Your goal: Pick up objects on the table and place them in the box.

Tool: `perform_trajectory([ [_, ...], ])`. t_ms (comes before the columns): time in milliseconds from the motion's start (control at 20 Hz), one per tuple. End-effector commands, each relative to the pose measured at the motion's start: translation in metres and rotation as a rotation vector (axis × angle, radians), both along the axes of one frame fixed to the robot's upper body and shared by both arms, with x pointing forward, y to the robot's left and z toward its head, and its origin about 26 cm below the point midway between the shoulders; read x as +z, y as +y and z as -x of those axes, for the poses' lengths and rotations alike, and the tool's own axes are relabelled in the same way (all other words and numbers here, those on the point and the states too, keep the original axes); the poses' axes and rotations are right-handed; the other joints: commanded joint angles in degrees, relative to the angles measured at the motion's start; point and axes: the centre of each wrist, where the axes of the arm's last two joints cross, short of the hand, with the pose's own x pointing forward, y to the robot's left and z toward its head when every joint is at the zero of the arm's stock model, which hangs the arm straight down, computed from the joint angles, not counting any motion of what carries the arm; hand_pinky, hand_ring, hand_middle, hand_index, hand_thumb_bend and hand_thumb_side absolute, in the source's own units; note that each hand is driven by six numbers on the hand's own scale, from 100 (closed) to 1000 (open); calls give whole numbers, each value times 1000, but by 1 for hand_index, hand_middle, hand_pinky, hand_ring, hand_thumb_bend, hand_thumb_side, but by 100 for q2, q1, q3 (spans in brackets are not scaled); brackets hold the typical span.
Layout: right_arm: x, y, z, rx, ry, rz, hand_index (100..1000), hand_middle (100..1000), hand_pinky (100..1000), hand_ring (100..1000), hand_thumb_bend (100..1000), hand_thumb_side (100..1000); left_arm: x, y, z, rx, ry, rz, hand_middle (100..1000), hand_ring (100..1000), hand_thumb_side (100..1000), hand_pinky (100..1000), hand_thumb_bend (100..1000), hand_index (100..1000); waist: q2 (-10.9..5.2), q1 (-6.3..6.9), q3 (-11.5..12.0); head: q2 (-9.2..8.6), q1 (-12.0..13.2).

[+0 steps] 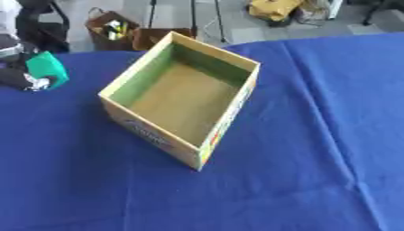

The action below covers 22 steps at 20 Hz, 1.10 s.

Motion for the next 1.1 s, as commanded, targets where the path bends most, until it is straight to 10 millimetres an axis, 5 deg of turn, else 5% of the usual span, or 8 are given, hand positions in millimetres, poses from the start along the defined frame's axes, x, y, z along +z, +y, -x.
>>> perform_trajectory([
  [50,8,1,5,7,-19,10,678,688,775,792,100,979,25,-17,7,-64,-92,8,381,471,597,534,100,525,-256,-30,18,239,-121],
  [450,9,7,3,46,4,14,680,691,775,793,100,976,31,-84,13,-256,-132,32,373,463,591,523,100,510,-517,-26,43,527,-211],
  [850,11,16,1,95,1,16,680,692,775,792,100,975,18,-153,17,-406,-94,68,369,459,594,521,100,503,-612,3,-68,504,-107],
  [1100,13,19,1,117,-7,21,680,692,775,792,100,974,-3,-173,10,-415,-47,100,365,455,596,514,100,501,-592,31,-145,432,-75],
])
